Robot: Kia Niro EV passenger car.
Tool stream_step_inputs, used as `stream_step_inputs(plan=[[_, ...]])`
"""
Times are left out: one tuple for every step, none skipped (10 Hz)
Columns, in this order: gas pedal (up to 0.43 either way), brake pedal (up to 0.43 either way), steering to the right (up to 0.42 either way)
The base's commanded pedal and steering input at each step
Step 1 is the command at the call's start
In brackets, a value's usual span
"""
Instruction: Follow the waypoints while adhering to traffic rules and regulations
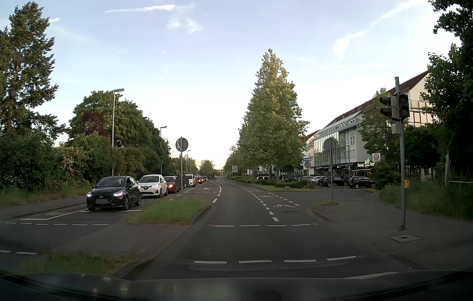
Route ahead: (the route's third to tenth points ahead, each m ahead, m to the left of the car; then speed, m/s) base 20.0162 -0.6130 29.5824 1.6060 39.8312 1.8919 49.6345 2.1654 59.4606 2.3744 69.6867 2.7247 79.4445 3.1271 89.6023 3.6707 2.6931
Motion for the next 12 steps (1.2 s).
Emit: stream_step_inputs(plan=[[0.449, 0.000, 0.013], [0.449, 0.000, 0.013], [0.449, 0.000, 0.013], [0.449, 0.000, 0.012], [0.449, 0.000, 0.012], [0.449, 0.000, 0.012], [0.449, 0.000, 0.012], [0.449, 0.000, 0.011], [0.449, 0.000, 0.010], [0.449, 0.000, 0.009], [0.449, 0.000, 0.005], [0.449, 0.000, 0.003]])
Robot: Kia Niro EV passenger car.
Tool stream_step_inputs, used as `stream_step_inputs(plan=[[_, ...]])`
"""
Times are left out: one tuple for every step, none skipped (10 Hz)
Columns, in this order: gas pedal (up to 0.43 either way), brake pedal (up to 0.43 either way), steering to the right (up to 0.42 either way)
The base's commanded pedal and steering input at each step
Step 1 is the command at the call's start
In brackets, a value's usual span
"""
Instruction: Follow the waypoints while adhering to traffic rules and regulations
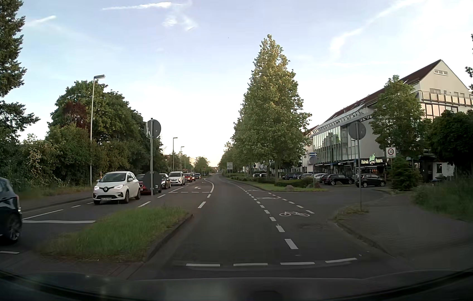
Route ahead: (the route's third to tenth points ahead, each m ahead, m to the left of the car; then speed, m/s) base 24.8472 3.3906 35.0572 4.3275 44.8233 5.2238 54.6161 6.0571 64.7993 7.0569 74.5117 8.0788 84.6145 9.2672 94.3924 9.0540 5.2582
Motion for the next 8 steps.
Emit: stream_step_inputs(plan=[[0.449, 0.000, 0.003], [0.449, 0.000, 0.000], [0.449, 0.000, -0.003], [0.441, 0.000, -0.005], [0.441, 0.000, -0.009], [0.421, 0.000, -0.011], [0.398, 0.000, -0.014], [0.390, 0.000, -0.020]])
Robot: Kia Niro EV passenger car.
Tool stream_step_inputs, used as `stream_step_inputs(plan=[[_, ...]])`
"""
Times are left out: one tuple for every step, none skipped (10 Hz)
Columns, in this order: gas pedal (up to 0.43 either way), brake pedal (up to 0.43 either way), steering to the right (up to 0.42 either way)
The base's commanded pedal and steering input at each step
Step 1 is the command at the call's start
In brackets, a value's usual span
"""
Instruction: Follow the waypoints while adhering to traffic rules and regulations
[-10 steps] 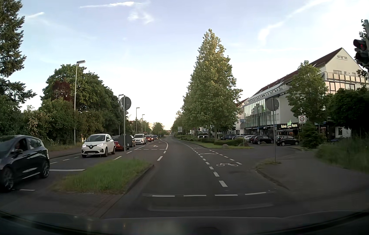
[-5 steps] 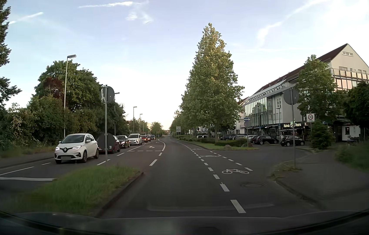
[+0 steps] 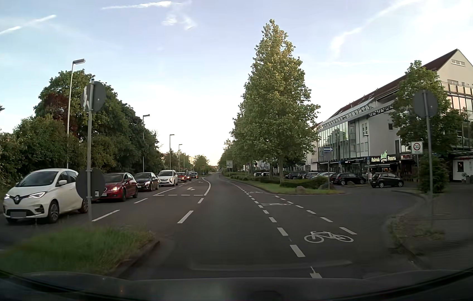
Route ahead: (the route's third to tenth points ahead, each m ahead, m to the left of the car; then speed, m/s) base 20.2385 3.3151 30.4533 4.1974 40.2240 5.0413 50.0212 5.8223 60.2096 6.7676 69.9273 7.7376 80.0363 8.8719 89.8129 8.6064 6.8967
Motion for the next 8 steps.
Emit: stream_step_inputs(plan=[[0.370, 0.000, -0.023], [0.370, 0.000, -0.021], [0.358, 0.000, -0.020], [0.358, 0.000, -0.019], [0.350, 0.000, -0.020], [0.350, 0.000, -0.019], [0.350, 0.000, -0.020], [0.331, 0.000, -0.020]])
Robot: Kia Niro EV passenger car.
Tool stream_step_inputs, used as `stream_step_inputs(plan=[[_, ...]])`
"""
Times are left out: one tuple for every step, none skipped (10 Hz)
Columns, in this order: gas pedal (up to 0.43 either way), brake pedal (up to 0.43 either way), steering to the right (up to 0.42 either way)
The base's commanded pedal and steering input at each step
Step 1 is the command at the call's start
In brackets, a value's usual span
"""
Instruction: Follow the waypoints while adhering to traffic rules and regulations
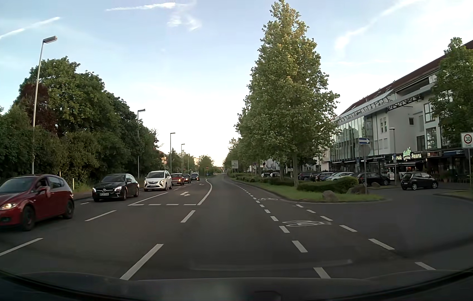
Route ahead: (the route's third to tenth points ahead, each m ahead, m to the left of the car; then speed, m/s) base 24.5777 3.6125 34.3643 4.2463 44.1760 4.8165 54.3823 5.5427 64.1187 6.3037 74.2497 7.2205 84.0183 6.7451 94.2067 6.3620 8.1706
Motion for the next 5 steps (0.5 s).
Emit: stream_step_inputs(plan=[[0.331, 0.000, -0.022], [0.311, 0.000, -0.024], [0.299, 0.000, -0.025], [0.280, 0.000, -0.025], [0.268, 0.000, -0.025]])
